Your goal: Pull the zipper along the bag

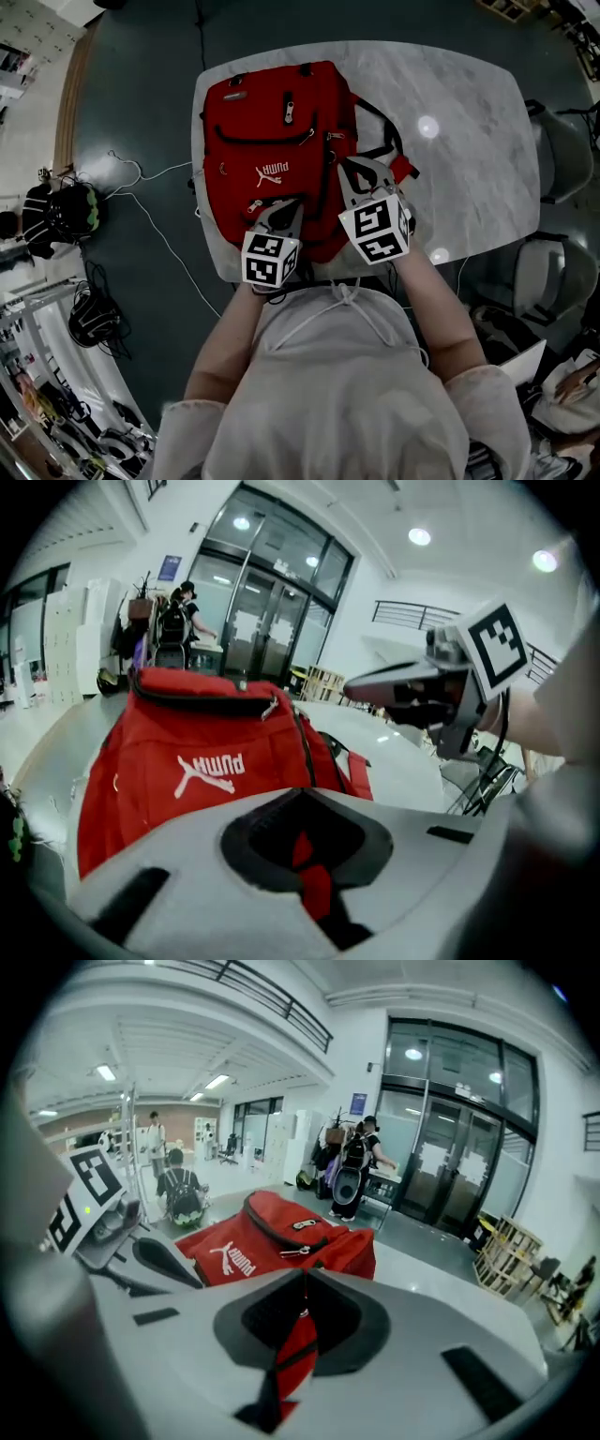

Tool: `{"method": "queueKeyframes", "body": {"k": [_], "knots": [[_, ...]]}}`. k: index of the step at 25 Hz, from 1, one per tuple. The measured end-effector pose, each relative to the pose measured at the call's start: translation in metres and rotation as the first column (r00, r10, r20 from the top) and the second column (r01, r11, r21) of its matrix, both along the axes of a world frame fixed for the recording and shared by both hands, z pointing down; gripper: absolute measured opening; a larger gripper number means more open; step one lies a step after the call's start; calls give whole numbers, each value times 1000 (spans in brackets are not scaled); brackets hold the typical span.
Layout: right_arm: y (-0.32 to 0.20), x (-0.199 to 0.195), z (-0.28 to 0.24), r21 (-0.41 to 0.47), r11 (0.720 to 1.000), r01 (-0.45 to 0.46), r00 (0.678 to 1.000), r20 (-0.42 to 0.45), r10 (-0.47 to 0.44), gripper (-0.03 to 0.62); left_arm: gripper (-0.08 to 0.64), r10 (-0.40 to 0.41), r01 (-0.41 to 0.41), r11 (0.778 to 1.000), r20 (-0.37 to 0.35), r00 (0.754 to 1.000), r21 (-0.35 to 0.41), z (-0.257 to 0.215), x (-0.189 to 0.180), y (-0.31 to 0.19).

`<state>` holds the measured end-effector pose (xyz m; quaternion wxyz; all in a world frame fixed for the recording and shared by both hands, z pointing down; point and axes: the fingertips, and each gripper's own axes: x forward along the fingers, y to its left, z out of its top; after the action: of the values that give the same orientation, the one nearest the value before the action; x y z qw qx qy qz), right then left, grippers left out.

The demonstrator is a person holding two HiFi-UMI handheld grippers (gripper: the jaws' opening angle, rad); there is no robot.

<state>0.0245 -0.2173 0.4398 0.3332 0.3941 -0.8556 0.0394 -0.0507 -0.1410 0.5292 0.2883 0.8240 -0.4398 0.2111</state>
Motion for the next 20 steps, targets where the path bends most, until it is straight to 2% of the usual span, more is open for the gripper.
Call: {"method": "queueKeyframes", "body": {"k": [3, 6, 8, 11, 16, 18, 20], "knots": [[14, -4, -15, -5, 997, -73, 993, 95, 73, 33, 20, -24, 27, 992, -29, 999, 121, -47, -10, -14], [29, -9, -31, 0, 992, -128, 977, 172, 126, 31, 20, -44, 58, 965, -59, 997, 255, -98, -17, -21], [40, -12, -42, 11, 988, -155, 966, 212, 149, 31, 20, -54, 78, 935, -76, 996, 346, -133, -21, -21], [54, -15, -57, 40, 983, -182, 953, 255, 166, 29, 20, -59, 88, 878, -76, 995, 470, -178, -26, -16], [72, -29, -88, 83, 974, -213, 927, 331, 175, 28, 20, -55, 103, 779, -97, 994, 618, -240, -37, 1], [79, -33, -99, 105, 970, -220, 919, 357, 169, 28, 20, -46, 106, 762, -110, 993, 639, -253, -38, 9], [84, -36, -109, 130, 966, -222, 915, 369, 161, 27, 20, -39, 104, 755, -113, 993, 647, -261, -38, 13]]}}
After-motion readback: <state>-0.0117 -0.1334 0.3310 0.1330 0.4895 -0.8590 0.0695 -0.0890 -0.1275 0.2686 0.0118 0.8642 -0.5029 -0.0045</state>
